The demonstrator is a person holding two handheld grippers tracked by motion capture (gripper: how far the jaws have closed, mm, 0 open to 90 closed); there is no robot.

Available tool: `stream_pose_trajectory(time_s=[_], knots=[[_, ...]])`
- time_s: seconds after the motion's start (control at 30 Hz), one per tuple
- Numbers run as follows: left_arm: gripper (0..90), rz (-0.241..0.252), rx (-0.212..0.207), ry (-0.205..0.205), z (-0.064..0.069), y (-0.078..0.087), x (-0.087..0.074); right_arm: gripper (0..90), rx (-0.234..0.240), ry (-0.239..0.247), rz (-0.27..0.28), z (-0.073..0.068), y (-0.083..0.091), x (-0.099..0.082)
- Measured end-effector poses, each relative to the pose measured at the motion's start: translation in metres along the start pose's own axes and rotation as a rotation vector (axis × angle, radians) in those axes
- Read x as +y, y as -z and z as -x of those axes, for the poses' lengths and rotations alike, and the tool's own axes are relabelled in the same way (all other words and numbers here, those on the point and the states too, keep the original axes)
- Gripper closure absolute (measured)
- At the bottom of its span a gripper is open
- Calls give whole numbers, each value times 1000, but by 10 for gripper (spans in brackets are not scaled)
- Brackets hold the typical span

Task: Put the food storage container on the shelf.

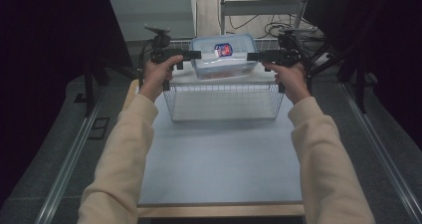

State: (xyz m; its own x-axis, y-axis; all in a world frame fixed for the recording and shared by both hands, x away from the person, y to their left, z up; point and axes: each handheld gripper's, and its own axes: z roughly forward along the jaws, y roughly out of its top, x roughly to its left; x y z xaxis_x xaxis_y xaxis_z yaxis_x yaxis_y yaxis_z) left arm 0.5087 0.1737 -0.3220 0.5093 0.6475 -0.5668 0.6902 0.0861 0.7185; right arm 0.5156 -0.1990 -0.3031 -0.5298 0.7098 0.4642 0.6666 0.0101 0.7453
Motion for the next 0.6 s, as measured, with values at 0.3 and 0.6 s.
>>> stream_pose_trajectory(time_s=[0.3,0.6], knots=[[365,-9,6,-13,-1,-2,0,447,15,-28,17,1,0,-1],[302,66,42,-75,10,23,-12,379,25,94,115,-11,25,-11]])
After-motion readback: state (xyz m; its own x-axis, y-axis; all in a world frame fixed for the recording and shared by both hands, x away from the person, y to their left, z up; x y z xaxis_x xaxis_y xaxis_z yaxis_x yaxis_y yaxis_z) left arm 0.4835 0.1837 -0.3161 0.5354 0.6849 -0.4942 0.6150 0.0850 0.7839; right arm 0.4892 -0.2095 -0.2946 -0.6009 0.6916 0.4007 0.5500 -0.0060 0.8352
